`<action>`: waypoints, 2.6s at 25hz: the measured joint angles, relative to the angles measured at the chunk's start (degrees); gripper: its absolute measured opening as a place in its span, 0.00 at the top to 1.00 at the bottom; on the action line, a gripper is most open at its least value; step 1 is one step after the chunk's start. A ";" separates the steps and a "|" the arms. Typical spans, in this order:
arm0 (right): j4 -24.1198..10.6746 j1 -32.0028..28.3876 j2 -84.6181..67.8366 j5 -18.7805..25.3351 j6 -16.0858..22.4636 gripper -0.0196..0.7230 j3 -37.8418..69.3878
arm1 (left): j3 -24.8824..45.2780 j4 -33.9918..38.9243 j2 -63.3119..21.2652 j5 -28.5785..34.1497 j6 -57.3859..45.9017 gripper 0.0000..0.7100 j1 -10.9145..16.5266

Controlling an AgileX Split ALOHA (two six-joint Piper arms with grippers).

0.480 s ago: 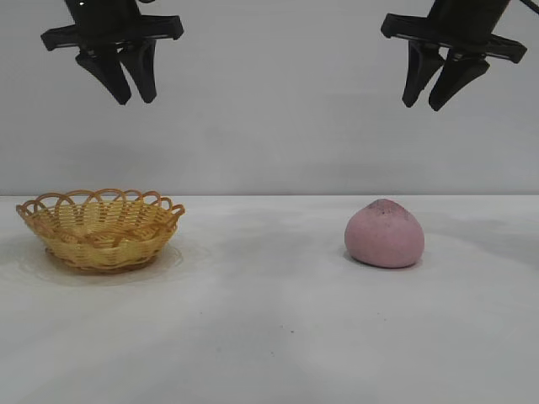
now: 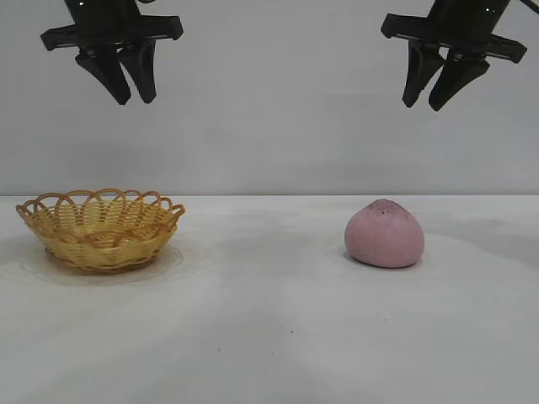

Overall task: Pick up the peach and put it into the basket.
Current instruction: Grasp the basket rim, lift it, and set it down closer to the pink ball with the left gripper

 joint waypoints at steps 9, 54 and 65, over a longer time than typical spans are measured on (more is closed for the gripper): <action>0.00 0.00 0.00 0.94 -0.33 0.65 0.00 | -0.04 2.69 1.95 13.33 15.77 0.61 0.86; 2.50 0.00 0.00 2.64 -2.37 0.65 0.00 | 36.38 -41.49 -9.19 -5.26 20.83 1.00 4.49; 2.50 0.00 0.00 3.13 -2.63 0.65 0.00 | 44.84 -56.82 -9.62 -8.93 33.07 1.00 2.89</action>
